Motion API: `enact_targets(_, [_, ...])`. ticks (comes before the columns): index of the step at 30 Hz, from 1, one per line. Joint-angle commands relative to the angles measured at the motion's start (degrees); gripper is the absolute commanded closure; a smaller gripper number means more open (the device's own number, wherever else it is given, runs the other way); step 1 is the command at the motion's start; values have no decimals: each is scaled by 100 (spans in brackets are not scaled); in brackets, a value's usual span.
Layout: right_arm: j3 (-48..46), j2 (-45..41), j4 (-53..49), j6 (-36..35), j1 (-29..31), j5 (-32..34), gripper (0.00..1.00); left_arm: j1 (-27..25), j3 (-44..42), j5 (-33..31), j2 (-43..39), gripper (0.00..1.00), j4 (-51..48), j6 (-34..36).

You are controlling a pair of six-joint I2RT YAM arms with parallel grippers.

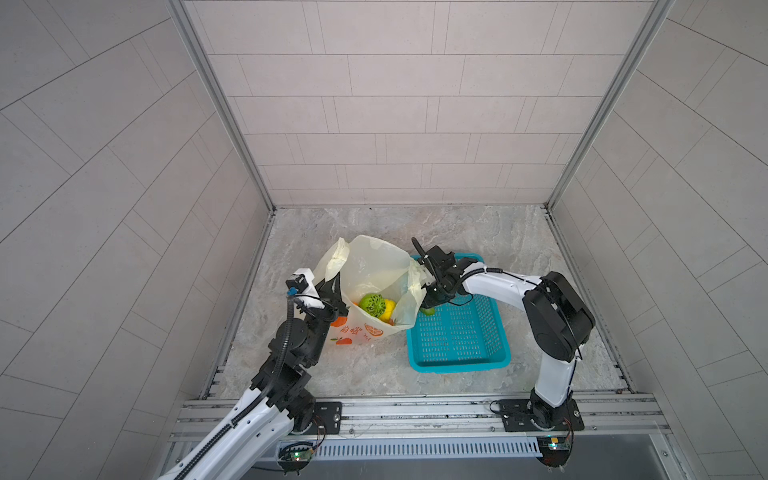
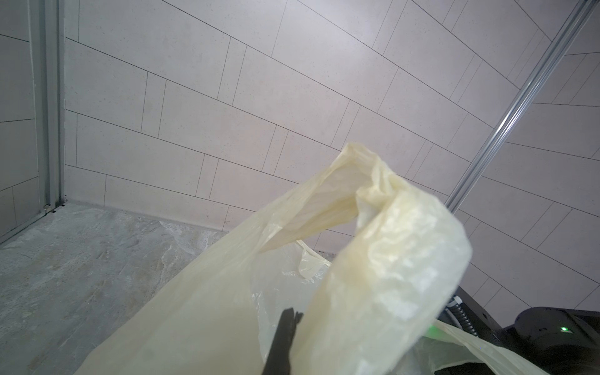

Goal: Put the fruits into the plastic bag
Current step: 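Lower the right gripper onto the yellow-green papaya and grasp it, then carry the papaya into the bag and open the right gripper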

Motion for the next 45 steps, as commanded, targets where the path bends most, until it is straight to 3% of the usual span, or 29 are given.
enact_targets(1, [-130, -442, -66, 106, -108, 208, 66, -26, -8, -24, -7, 100, 13, 14])
enact_targets(14, [192, -2440, 113, 51, -673, 451, 69, -35, 5, 53, 99, 100, 101, -4])
enact_targets(18, [684, -2710, 541, -53, -560, 56, 69, -32, 10, 57, 106, 100, 102, -9])
enact_targets(23, [1554, -2277, 505, -288, 39, -628, 67, -29, 10, 46, 128, 100, 126, -6])
enact_targets(29, [2237, -1255, 40, -813, 1029, -811, 65, -33, 13, 50, 100, 100, 97, 3])
enact_targets(39, [3167, 570, -507, -589, 1265, -1703, 61, -25, -13, 24, 6, 100, 39, -20])
enact_targets(41, [3365, 755, -751, -648, 1324, -1719, 57, -29, -6, 19, 6, 100, 40, -20])
enact_targets(45, [3282, 667, -746, -869, 1422, -1879, 36, -35, -12, 8, 7, 100, 31, -11])
